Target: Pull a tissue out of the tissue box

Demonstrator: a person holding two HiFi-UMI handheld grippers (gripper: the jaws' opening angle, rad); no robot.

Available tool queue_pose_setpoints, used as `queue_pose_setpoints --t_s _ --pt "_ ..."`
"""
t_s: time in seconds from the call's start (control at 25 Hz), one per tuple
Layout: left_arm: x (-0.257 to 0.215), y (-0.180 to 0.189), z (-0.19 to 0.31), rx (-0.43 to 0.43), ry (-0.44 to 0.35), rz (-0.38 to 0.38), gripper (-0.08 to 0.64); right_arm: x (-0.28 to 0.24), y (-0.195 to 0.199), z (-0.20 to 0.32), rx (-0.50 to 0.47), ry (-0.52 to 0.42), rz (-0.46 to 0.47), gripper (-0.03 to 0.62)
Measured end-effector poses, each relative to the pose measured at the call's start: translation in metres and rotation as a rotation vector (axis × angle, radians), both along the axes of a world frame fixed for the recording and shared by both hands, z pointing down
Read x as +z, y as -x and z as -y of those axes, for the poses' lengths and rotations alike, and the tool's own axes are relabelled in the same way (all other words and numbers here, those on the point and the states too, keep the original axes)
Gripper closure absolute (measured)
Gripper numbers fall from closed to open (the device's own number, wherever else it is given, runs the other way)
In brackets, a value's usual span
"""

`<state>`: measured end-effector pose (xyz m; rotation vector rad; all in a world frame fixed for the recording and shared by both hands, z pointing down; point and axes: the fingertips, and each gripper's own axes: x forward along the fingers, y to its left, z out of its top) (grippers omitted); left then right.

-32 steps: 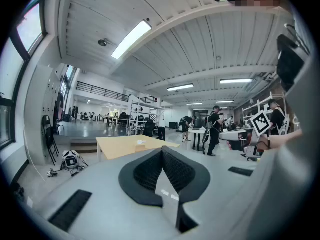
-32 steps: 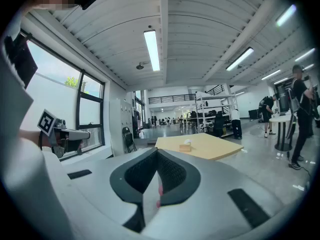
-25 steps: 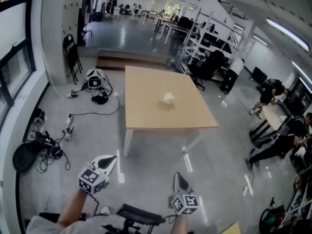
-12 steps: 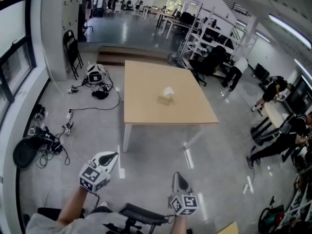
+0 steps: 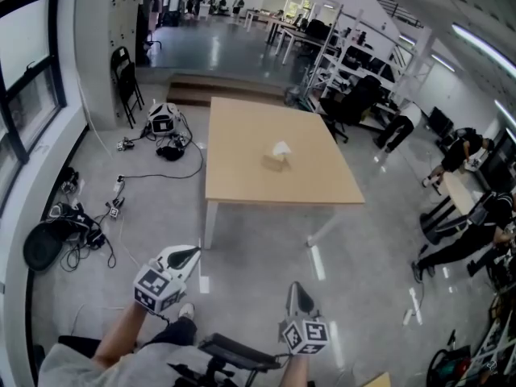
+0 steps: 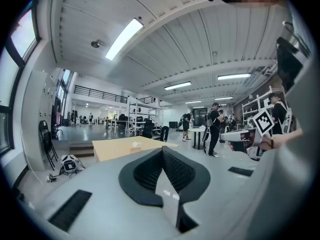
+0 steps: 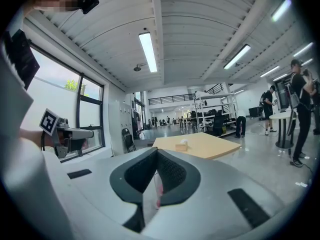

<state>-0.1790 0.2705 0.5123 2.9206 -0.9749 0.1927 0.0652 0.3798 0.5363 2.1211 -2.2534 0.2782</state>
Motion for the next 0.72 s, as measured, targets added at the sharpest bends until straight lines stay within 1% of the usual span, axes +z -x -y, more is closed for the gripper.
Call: queue_pose_setpoints --t_s 0.2,0.32,0.48,0.6,0.72 --pt "-0.002 -0.017 0.028 -0.001 -0.01 -0.004 0.554 0.003 -0.014 0.024 0.007 0.007 -0.006 0.591" --pt "0.001 -0.029 0.052 0.007 -0.006 -0.006 0.554 0.004 -0.026 0.048 0.004 0.009 -0.014 0.591" --pt "0.003 -0.044 0.097 0.011 0.015 -0.018 0.554 -0.001 -0.04 0.086 0.022 0.03 -0.022 0.591" --pt "0.002 -0.053 0.134 0.014 0.015 -0.023 0.554 -0.004 -0.047 0.119 0.021 0.044 -0.028 0.591" --pt "0.002 -0.064 0.173 0.019 0.027 -0.03 0.554 -0.005 -0.057 0.153 0.037 0.054 -0.015 0.591"
